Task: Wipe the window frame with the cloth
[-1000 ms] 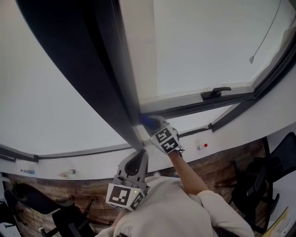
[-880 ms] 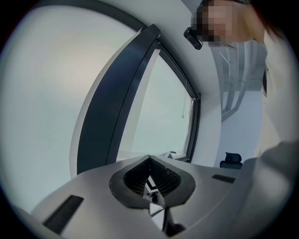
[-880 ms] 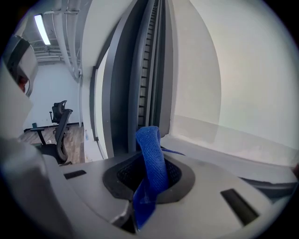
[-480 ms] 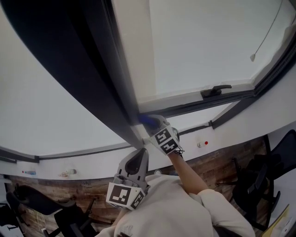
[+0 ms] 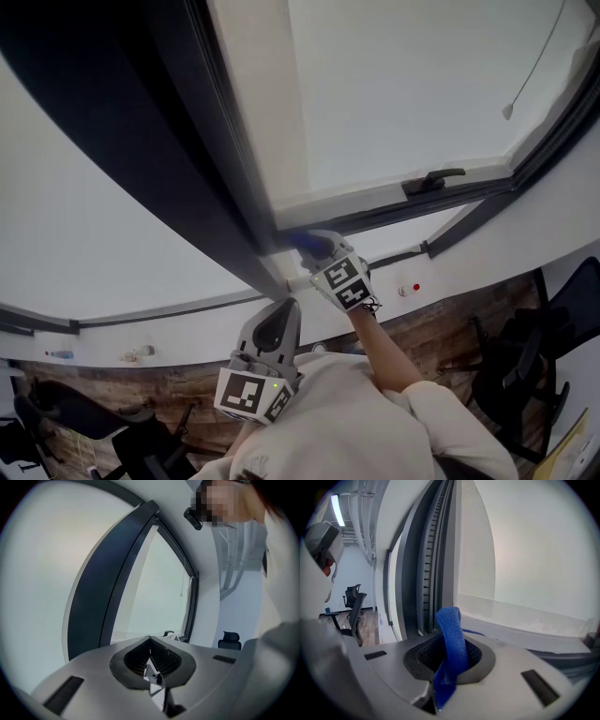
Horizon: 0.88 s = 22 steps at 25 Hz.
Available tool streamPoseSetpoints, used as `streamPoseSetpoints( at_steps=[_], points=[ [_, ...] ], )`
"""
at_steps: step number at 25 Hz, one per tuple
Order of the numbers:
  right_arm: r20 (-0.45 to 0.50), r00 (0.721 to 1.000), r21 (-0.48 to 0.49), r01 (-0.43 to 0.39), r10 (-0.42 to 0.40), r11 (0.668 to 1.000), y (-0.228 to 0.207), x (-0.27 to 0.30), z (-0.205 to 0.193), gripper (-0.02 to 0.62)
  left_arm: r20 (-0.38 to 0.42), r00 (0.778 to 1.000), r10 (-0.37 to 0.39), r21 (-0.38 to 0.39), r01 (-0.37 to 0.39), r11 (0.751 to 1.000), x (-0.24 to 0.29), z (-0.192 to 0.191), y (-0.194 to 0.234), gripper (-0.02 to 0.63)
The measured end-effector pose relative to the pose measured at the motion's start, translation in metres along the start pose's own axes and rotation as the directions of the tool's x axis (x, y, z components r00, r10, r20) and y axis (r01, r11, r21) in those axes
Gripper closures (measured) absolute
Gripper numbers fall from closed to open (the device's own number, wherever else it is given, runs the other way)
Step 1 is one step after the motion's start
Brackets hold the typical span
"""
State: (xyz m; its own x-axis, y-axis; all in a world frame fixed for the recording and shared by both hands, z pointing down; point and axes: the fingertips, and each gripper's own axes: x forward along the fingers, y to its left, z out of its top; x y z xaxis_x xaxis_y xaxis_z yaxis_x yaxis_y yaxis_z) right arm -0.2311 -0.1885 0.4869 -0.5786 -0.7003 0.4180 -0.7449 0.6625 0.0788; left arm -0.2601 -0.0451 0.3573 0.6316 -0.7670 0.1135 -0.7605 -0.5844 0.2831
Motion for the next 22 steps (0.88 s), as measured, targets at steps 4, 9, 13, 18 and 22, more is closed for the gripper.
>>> streamPoseSetpoints(
  at_steps=[4,9,13,18,22],
  points=[
    [0.002,1.000,0.019,0.015,-0.015,1.000,-0.011,-0.005,-0.004,0.540,-0.005,1.000,-0.014,0.001,0.014,1.000,0.005,-0.001,-0.002,0.597],
    [0.005,0.999,0.046,0.042,-0.042,0.998,-0.024,-0.013,-0.008,0.540,-0.006,1.000,-0.023,0.002,0.023,1.000,0.009,-0.001,-0.006,0.597],
    [0.006,0.998,0.076,0.056,-0.057,0.996,-0.036,-0.021,-0.012,0.540,-0.007,1.000,-0.027,0.003,0.027,1.000,0.014,-0.001,-0.011,0.597],
    [0.008,0.997,0.088,0.073,-0.074,0.993,-0.048,-0.029,-0.016,0.540,-0.010,0.999,-0.031,0.004,0.032,0.999,0.019,-0.003,-0.016,0.597],
    [0.012,0.996,0.098,0.081,-0.083,0.992,-0.056,-0.034,-0.018,0.540,-0.014,0.999,-0.036,0.002,0.036,0.999,0.025,-0.004,-0.021,0.597]
  ],
)
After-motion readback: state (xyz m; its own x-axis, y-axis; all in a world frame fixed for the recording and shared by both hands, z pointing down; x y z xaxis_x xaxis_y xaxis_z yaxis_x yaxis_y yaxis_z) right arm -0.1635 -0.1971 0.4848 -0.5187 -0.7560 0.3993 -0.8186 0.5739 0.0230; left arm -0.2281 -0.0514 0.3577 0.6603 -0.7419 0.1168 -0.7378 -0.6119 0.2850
